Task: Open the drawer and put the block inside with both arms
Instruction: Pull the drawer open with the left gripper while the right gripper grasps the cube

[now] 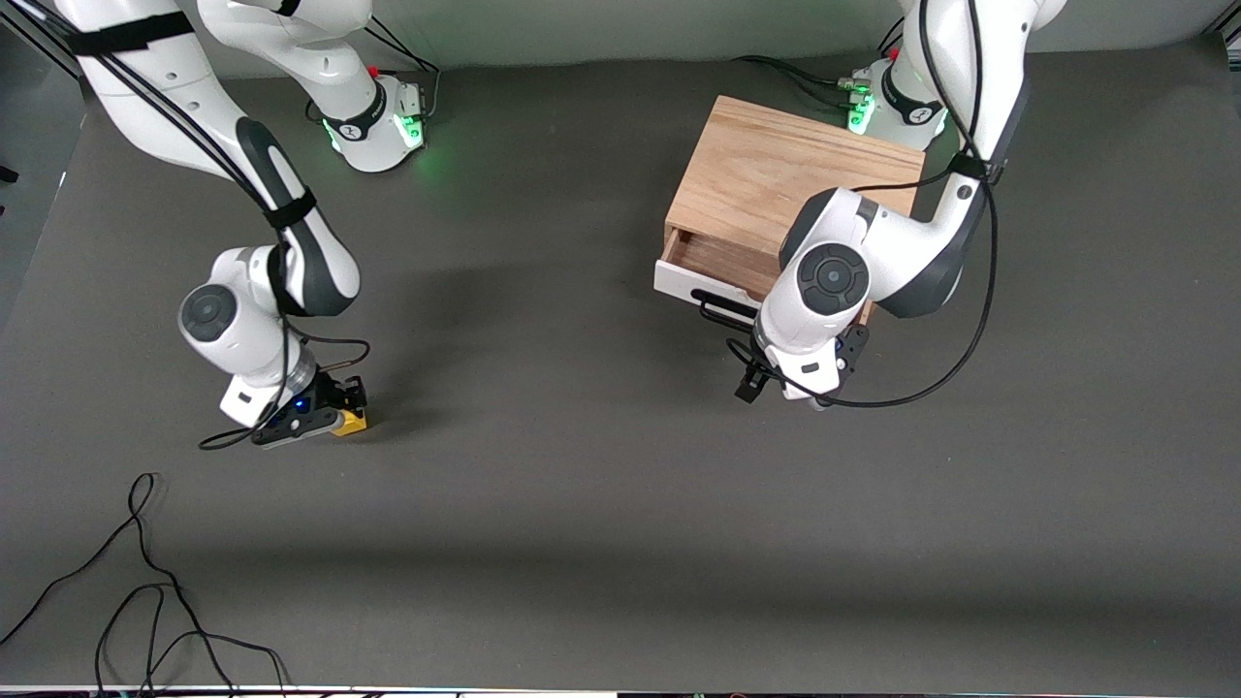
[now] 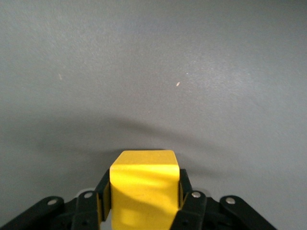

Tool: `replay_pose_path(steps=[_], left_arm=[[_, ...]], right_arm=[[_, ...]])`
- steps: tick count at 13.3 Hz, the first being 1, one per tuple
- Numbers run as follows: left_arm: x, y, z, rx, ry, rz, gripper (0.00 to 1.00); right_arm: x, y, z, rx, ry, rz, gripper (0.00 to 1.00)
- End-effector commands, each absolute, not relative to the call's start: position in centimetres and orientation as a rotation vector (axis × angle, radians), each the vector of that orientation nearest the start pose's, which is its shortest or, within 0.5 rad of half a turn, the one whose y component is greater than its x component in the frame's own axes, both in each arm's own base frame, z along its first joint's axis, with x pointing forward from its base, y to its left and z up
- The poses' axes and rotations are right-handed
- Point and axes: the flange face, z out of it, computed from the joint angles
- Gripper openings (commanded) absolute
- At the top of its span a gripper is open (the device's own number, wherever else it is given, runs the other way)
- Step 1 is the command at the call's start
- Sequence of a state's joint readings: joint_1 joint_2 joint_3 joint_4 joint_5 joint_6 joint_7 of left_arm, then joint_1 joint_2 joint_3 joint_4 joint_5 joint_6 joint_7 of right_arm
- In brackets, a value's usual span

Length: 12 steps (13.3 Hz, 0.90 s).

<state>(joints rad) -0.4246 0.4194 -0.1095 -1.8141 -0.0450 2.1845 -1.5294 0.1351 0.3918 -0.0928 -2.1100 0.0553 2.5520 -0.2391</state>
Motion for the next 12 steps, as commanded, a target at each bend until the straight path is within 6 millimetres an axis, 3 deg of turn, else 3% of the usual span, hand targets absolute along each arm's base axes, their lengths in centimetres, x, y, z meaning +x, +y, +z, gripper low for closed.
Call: replay_pose_path(steps=[1, 4, 7, 10, 12], left_arm=[[57.4, -32.4, 29.1, -2.803, -1.490, -0.020, 0.99], [57.4, -32.4, 30.6, -2.725, -1.416, 0.021, 0.99], [56.6, -33.1, 31.9, -2.625, -1.332, 0.047, 0.99], [55.6, -32.7, 31.3, -2.554, -1.303, 0.104, 0.99], [55.4, -32.4, 32.9, -2.511, -1.295, 0.132, 0.99]], right_arm=[[62.2, 0.4, 31.9, -3.060, -0.273, 0.046, 0.33], [63.1, -0.9, 40.3, -3.042, -0.202, 0.136, 0.29], [60.9, -2.0, 47.9, -3.049, -0.105, 0.136, 0.27], [58.0, -2.4, 53.5, -3.099, 0.044, 0.124, 0.27], [56.4, -2.5, 55.9, -3.122, 0.178, 0.110, 0.27]])
